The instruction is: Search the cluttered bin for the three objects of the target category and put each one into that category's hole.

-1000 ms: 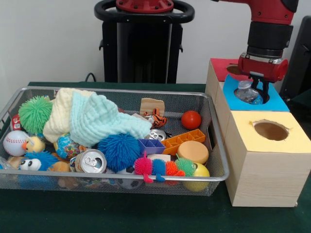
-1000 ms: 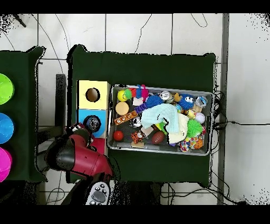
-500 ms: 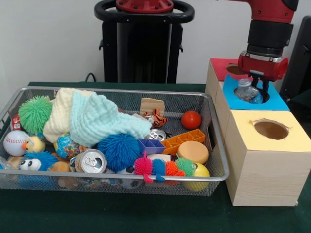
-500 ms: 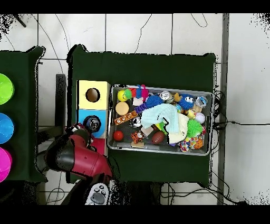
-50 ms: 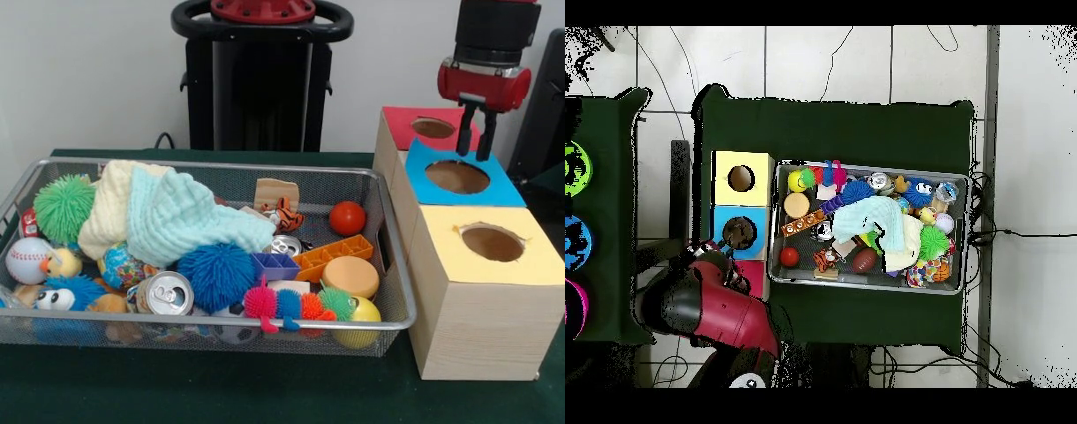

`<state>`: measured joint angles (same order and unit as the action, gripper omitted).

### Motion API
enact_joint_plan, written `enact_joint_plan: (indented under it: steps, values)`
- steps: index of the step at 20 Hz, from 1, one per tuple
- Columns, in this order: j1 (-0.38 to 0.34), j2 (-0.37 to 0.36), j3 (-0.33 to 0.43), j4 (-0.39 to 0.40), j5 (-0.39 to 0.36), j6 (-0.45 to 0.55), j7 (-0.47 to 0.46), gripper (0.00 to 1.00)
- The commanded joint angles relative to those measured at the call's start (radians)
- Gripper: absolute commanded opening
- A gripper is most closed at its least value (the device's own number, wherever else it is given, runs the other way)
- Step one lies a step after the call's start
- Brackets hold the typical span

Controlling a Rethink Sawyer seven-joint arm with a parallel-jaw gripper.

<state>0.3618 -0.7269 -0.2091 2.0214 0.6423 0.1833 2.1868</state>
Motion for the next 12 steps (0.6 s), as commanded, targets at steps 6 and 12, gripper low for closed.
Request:
enact_joint_plan:
  steps: [6, 12]
  values:
    - [0.024, 0.003, -0.009, 0.033, 0.008, 0.242, 0.274, 1.00]
    - [0.051, -0.024, -0.177, -0.077, -0.105, 0.399, 0.230, 1.00]
